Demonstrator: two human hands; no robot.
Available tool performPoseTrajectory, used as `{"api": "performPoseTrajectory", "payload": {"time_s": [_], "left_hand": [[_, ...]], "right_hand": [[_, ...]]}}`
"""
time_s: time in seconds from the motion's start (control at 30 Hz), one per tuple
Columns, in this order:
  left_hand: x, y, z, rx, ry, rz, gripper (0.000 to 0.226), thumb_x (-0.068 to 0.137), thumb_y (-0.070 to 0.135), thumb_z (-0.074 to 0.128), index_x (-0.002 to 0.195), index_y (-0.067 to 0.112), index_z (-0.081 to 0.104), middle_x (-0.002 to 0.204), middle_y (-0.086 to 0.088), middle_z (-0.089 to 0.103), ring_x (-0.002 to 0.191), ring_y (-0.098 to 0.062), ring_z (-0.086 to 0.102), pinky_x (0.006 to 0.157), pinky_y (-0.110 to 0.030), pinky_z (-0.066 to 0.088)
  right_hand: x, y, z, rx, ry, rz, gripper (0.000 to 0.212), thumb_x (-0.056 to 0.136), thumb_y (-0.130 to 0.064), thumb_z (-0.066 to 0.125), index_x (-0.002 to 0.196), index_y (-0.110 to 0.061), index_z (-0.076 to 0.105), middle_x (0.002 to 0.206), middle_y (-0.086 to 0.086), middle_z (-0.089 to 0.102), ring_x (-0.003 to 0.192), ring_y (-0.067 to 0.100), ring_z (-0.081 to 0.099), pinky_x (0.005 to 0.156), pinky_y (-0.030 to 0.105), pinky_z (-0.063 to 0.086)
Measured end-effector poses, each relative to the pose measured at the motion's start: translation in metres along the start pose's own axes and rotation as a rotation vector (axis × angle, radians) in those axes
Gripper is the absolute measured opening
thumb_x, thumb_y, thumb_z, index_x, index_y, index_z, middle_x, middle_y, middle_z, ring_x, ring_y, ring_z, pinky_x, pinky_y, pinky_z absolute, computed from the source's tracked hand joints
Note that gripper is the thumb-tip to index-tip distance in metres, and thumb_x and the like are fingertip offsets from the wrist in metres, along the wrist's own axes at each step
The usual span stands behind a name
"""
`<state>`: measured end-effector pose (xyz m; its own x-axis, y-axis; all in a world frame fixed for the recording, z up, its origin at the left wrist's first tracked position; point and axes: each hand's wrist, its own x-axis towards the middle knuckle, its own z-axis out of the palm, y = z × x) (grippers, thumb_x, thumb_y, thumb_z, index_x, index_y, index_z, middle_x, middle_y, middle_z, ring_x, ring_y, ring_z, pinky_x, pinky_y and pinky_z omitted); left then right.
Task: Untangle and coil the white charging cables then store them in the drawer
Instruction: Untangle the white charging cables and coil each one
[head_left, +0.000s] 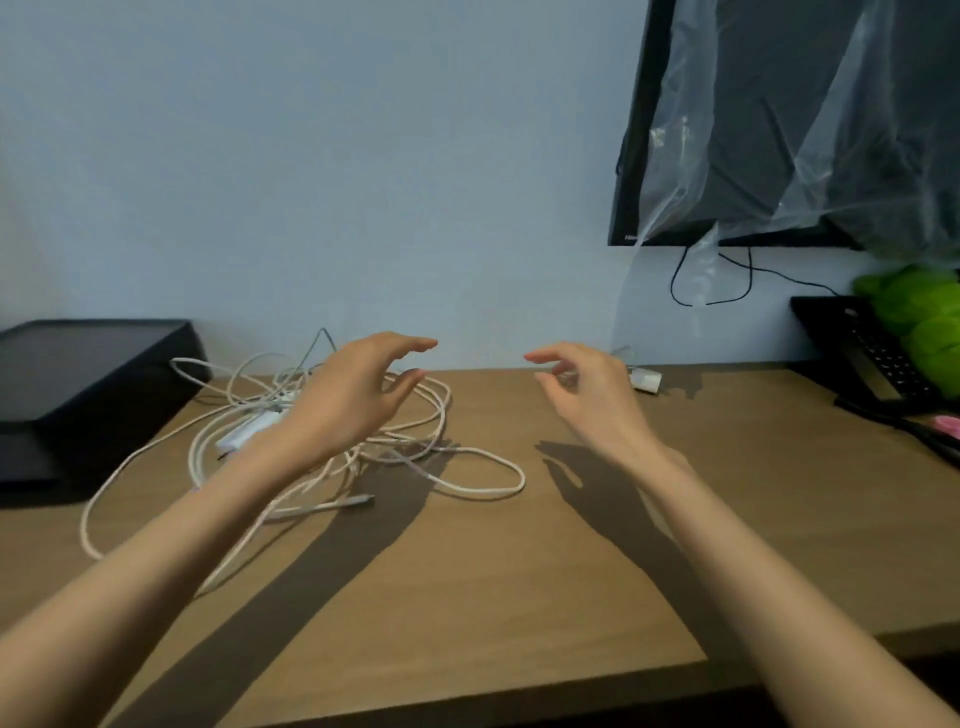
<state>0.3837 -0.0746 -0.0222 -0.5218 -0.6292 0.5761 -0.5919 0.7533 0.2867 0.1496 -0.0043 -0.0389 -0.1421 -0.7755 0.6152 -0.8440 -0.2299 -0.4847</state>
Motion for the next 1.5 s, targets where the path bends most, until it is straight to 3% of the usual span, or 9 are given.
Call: {"api": "performPoseTrajectory", "payload": {"time_s": [0.1, 0.4, 0.63, 0.73, 1.0, 1.1, 1.27, 1.4, 1.5], "left_hand": [[-0.037, -0.020, -0.029, 0.028, 0.026, -0.046, 0.033, 0.092, 0.024, 0.059, 0.124, 0.023, 0.060, 0.117, 0.003, 0.065, 0.107, -0.016, 0.060, 0.085, -0.029, 0.042], [-0.102, -0.086, -0.059, -0.065, 0.080, -0.239, 0.029, 0.092, 0.022, 0.057, 0.121, 0.022, 0.062, 0.117, 0.007, 0.064, 0.104, -0.009, 0.059, 0.092, -0.033, 0.048], [-0.088, -0.113, -0.045, -0.118, 0.166, -0.382, 0.033, 0.090, 0.017, 0.059, 0.123, 0.014, 0.060, 0.125, -0.004, 0.060, 0.117, -0.017, 0.052, 0.101, -0.029, 0.037], [-0.081, -0.125, -0.028, -0.080, 0.067, -0.420, 0.039, 0.089, 0.021, 0.062, 0.127, 0.015, 0.057, 0.129, -0.005, 0.058, 0.121, -0.019, 0.049, 0.102, -0.030, 0.034], [-0.084, -0.151, -0.014, 0.000, -0.134, -0.479, 0.054, 0.087, 0.032, 0.063, 0.138, 0.028, 0.044, 0.145, -0.001, 0.039, 0.131, -0.023, 0.038, 0.106, -0.037, 0.035], [-0.085, -0.148, -0.014, 0.031, -0.158, -0.513, 0.066, 0.084, 0.036, 0.067, 0.143, 0.030, 0.038, 0.137, -0.002, 0.049, 0.119, -0.021, 0.049, 0.099, -0.036, 0.044], [-0.082, -0.145, -0.018, -0.077, -0.147, -0.578, 0.075, 0.077, 0.034, 0.075, 0.142, 0.027, 0.040, 0.132, -0.003, 0.057, 0.113, -0.022, 0.056, 0.095, -0.039, 0.049], [-0.079, -0.139, -0.023, -0.193, -0.095, -0.592, 0.077, 0.071, 0.023, 0.080, 0.139, 0.020, 0.045, 0.132, -0.002, 0.057, 0.111, -0.017, 0.057, 0.091, -0.030, 0.050], [-0.077, -0.133, -0.027, -0.367, -0.044, -0.605, 0.081, 0.066, 0.011, 0.083, 0.138, 0.016, 0.046, 0.133, -0.001, 0.056, 0.110, -0.011, 0.055, 0.088, -0.026, 0.050]], "right_hand": [[-0.006, -0.038, 0.020, 0.064, -0.062, -0.034, 0.019, 0.088, -0.011, 0.063, 0.105, -0.017, 0.071, 0.105, -0.004, 0.070, 0.088, 0.015, 0.062, 0.078, 0.016, 0.039], [-0.018, -0.119, 0.083, 0.187, -0.296, -0.095, 0.018, 0.089, -0.020, 0.062, 0.104, -0.024, 0.070, 0.101, -0.013, 0.067, 0.084, 0.003, 0.059, 0.080, 0.021, 0.044], [-0.015, -0.126, 0.137, 0.107, -0.451, -0.142, 0.030, 0.095, -0.034, 0.053, 0.125, -0.030, 0.059, 0.133, -0.009, 0.055, 0.121, 0.014, 0.046, 0.101, 0.034, 0.037], [-0.017, -0.120, 0.155, -0.043, -0.516, -0.160, 0.032, 0.099, -0.038, 0.044, 0.126, -0.029, 0.059, 0.133, -0.012, 0.054, 0.117, 0.017, 0.045, 0.095, 0.030, 0.035], [-0.007, -0.093, 0.156, -0.334, -0.331, -0.028, 0.032, 0.098, -0.022, 0.038, 0.119, -0.032, 0.060, 0.123, -0.012, 0.062, 0.110, 0.016, 0.043, 0.091, 0.033, 0.034], [0.001, -0.089, 0.158, -0.399, -0.289, 0.056, 0.030, 0.096, -0.023, 0.040, 0.114, -0.031, 0.063, 0.120, -0.010, 0.064, 0.115, 0.018, 0.042, 0.093, 0.036, 0.030], [0.009, -0.095, 0.163, -0.189, -0.141, 0.052, 0.020, 0.095, -0.029, 0.049, 0.102, -0.032, 0.068, 0.100, -0.015, 0.068, 0.105, 0.014, 0.044, 0.086, 0.032, 0.028], [0.015, -0.115, 0.170, 0.147, -0.207, -0.013, 0.018, 0.095, -0.025, 0.053, 0.102, -0.028, 0.070, 0.098, -0.017, 0.065, 0.094, 0.007, 0.052, 0.079, 0.028, 0.043], [0.018, -0.127, 0.178, 0.207, -0.256, 0.048, 0.022, 0.096, -0.027, 0.052, 0.113, -0.023, 0.065, 0.103, -0.012, 0.063, 0.086, 0.000, 0.052, 0.065, 0.014, 0.038]]}}
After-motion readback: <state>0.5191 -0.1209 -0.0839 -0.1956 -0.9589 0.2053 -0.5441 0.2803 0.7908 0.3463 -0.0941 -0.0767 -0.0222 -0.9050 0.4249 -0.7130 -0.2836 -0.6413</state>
